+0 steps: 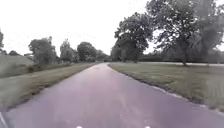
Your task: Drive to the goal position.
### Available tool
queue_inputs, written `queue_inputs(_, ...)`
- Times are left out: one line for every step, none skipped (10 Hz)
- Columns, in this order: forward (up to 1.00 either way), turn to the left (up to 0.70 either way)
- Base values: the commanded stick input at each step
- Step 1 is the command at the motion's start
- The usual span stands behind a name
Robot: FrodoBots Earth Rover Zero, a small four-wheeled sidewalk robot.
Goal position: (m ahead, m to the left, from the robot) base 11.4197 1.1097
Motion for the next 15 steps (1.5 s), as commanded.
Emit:
queue_inputs(0.7, 0.0)
queue_inputs(0.7, 0.0)
queue_inputs(0.7, 0.0)
queue_inputs(0.7, 0.0)
queue_inputs(0.7, 0.0)
queue_inputs(0.7, 0.0)
queue_inputs(0.7, 0.0)
queue_inputs(0.7, 0.0)
queue_inputs(0.7, 0.0)
queue_inputs(0.7, 0.0)
queue_inputs(0.7, 0.0)
queue_inputs(0.7, 0.0)
queue_inputs(0.7, 0.0)
queue_inputs(0.7, 0.0)
queue_inputs(0.7, 0.0)
